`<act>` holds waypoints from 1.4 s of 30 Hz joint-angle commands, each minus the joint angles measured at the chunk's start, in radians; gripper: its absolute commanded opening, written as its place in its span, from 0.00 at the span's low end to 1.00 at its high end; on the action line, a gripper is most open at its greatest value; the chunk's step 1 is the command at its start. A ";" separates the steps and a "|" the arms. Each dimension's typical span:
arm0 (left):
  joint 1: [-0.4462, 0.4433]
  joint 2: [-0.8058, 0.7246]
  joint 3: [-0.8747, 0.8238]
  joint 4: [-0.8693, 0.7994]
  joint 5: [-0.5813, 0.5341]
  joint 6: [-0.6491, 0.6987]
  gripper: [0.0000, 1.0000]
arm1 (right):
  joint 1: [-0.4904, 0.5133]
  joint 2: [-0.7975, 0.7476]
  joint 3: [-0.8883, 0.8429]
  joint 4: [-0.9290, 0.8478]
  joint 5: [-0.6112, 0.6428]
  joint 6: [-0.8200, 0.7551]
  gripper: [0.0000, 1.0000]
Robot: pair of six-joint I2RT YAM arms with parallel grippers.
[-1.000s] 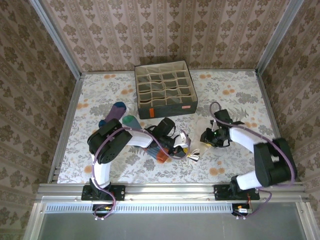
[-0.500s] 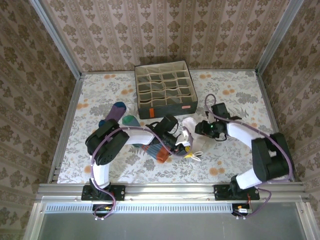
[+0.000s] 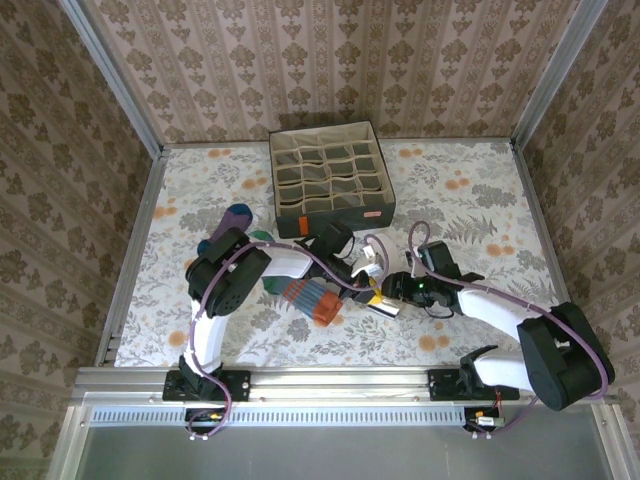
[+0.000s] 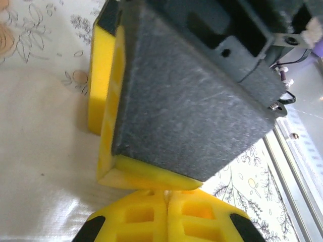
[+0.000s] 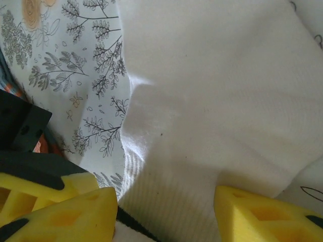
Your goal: Roll the socks
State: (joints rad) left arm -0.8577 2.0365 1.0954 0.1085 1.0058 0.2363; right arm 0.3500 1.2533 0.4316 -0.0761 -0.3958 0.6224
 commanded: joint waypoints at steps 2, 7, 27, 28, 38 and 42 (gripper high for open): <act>0.004 0.016 0.031 -0.045 -0.088 -0.049 0.00 | 0.030 -0.042 -0.014 0.005 0.048 0.023 0.58; 0.006 0.030 0.040 -0.071 -0.156 -0.077 0.00 | 0.092 -0.126 -0.007 -0.079 0.205 0.007 0.56; 0.007 0.011 0.000 -0.045 -0.184 -0.074 0.02 | 0.222 0.095 0.044 -0.208 0.414 0.140 0.26; 0.008 -0.003 -0.017 -0.026 -0.184 -0.065 0.08 | 0.222 0.100 0.045 -0.219 0.421 0.146 0.25; 0.056 -0.243 -0.319 0.413 -0.214 0.107 0.30 | 0.222 0.116 0.061 -0.259 0.411 0.118 0.23; 0.027 -0.279 -0.419 0.565 -0.266 0.238 0.31 | 0.221 0.130 0.068 -0.254 0.392 0.109 0.23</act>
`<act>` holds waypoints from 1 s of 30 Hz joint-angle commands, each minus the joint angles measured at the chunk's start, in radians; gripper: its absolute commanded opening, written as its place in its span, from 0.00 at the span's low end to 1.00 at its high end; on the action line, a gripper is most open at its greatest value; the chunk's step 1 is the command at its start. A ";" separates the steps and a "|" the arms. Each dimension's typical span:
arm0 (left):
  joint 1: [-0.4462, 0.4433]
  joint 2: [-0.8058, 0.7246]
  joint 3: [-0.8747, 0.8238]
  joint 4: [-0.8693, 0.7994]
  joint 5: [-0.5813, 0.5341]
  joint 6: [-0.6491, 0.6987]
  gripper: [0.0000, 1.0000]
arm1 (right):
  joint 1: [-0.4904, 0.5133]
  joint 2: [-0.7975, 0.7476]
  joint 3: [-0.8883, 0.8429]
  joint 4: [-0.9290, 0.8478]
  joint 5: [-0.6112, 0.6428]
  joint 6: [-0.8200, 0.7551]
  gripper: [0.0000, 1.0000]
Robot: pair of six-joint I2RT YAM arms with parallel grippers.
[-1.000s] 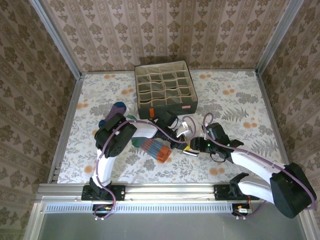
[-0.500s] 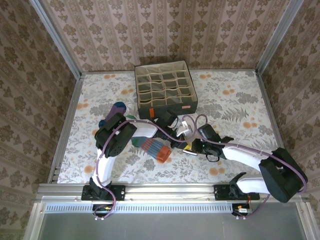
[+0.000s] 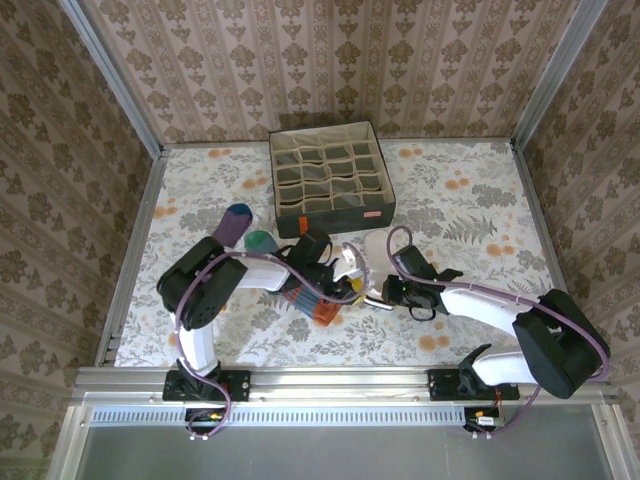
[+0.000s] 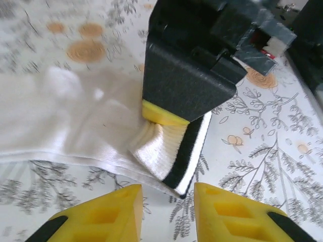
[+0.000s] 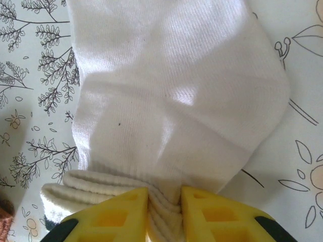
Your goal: Roll the socks
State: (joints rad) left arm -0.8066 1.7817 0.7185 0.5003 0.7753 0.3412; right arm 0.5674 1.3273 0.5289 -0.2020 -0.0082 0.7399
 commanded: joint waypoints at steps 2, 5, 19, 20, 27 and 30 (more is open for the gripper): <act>-0.054 -0.028 -0.056 0.155 -0.059 0.250 0.33 | 0.002 0.072 -0.020 -0.135 -0.003 -0.015 0.23; -0.098 -0.020 -0.036 0.081 -0.117 0.353 0.33 | 0.003 0.106 -0.011 -0.145 -0.009 -0.022 0.23; -0.130 0.085 0.077 -0.121 -0.225 0.516 0.33 | 0.000 0.128 0.002 -0.155 -0.038 -0.041 0.20; -0.130 0.089 0.082 -0.133 -0.225 0.526 0.33 | -0.001 0.129 0.003 -0.155 -0.042 -0.042 0.20; -0.143 0.119 0.177 -0.329 -0.300 0.562 0.26 | -0.010 0.118 0.004 -0.152 -0.079 -0.046 0.19; -0.142 0.119 0.243 -0.481 -0.286 0.572 0.11 | -0.016 0.072 -0.001 -0.148 -0.084 -0.048 0.26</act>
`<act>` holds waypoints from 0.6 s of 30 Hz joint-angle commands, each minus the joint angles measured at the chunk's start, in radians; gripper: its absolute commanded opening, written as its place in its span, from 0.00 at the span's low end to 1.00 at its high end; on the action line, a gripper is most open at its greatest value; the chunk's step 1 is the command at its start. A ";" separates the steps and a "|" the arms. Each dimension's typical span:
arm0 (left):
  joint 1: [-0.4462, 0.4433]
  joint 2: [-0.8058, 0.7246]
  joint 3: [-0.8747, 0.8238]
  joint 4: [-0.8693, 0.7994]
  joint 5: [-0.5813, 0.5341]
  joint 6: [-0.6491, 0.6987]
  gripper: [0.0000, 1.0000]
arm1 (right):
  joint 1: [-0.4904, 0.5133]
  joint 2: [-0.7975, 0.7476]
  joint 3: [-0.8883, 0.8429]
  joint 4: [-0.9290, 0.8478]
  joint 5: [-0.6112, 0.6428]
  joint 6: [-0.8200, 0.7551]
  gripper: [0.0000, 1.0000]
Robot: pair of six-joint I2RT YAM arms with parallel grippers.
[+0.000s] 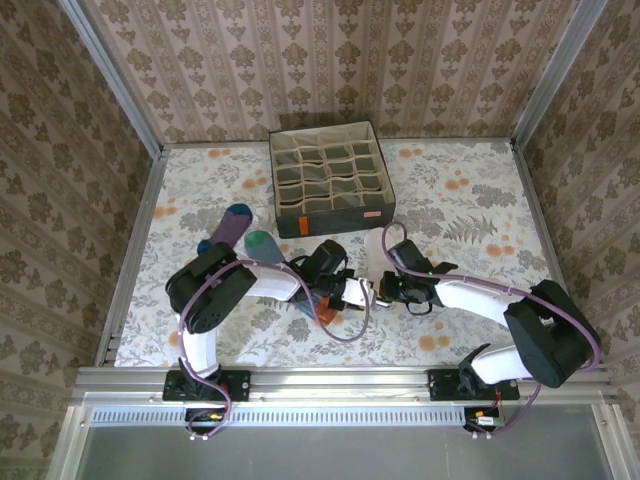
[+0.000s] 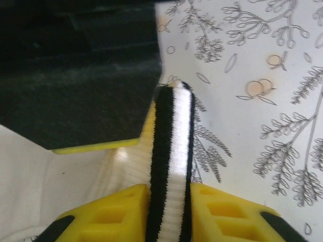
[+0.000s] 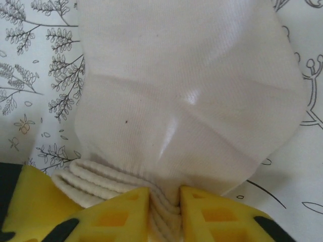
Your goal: Roll the socks
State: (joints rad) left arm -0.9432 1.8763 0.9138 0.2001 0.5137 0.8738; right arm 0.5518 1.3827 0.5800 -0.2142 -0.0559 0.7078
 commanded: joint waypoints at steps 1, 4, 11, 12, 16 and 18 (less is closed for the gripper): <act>-0.001 0.026 0.058 -0.213 0.001 0.045 0.05 | -0.008 -0.035 -0.057 -0.133 -0.042 -0.012 0.27; 0.010 0.032 0.088 -0.292 0.063 0.037 0.00 | -0.046 -0.132 -0.073 -0.116 -0.087 -0.005 0.32; 0.044 0.113 0.275 -0.520 0.222 -0.111 0.00 | -0.058 -0.301 -0.122 -0.037 -0.127 -0.016 0.30; 0.051 0.133 0.308 -0.557 0.246 -0.138 0.00 | -0.058 -0.314 -0.137 -0.007 -0.142 -0.017 0.28; 0.074 0.187 0.389 -0.645 0.317 -0.201 0.00 | -0.058 -0.306 -0.182 0.088 -0.196 -0.023 0.24; 0.084 0.201 0.404 -0.655 0.335 -0.229 0.00 | -0.058 -0.283 -0.192 0.113 -0.210 -0.028 0.24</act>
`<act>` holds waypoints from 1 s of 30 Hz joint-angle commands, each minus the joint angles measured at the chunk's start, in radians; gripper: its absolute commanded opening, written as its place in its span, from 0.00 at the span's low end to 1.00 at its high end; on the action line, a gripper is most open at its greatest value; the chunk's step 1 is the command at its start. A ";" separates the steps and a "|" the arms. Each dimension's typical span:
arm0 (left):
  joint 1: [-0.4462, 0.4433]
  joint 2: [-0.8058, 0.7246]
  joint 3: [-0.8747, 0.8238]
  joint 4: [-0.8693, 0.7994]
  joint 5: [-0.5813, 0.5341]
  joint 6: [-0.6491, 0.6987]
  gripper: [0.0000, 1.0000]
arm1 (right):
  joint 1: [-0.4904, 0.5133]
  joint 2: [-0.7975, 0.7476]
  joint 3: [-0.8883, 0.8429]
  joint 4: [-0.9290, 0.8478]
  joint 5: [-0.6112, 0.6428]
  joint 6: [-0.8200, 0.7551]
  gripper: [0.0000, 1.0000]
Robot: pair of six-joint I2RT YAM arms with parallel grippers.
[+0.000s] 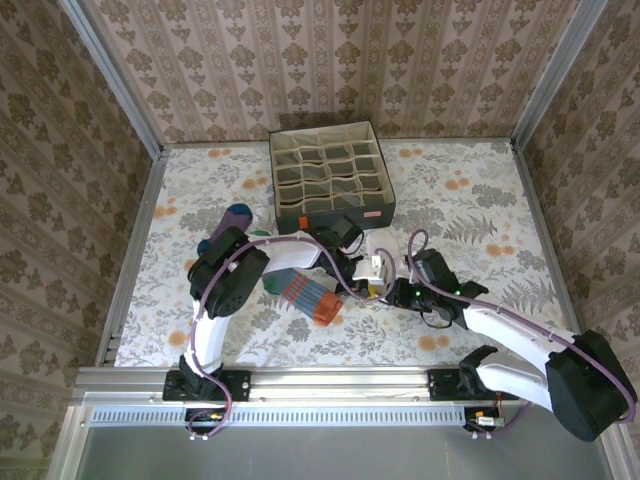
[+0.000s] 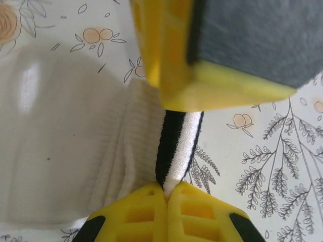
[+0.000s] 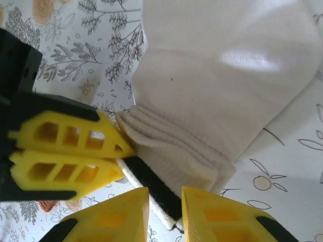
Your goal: Roll the socks
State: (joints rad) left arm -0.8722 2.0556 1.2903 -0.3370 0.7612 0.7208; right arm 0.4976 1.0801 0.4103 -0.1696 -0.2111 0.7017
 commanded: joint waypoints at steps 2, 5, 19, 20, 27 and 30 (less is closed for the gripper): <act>0.023 0.032 0.041 -0.129 0.108 -0.096 0.00 | -0.004 0.046 -0.027 0.083 -0.056 -0.028 0.27; 0.032 0.047 0.063 -0.161 0.135 -0.099 0.00 | -0.003 0.083 -0.029 0.105 -0.056 -0.040 0.35; 0.063 0.086 0.125 -0.191 0.274 -0.190 0.00 | -0.004 0.129 -0.033 0.156 -0.100 -0.123 0.42; 0.068 0.088 0.127 -0.188 0.287 -0.203 0.00 | -0.003 0.126 -0.034 0.159 -0.103 -0.128 0.42; 0.089 0.091 0.098 -0.150 0.350 -0.256 0.00 | -0.002 0.074 -0.052 0.194 -0.156 -0.186 0.43; 0.096 0.084 0.064 -0.104 0.372 -0.283 0.00 | -0.002 0.041 -0.073 0.239 -0.179 -0.208 0.48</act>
State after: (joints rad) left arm -0.7837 2.1468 1.3796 -0.4873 1.0504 0.4801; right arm 0.4950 1.1534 0.3607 0.0105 -0.3302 0.5373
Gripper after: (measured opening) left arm 0.047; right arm 0.469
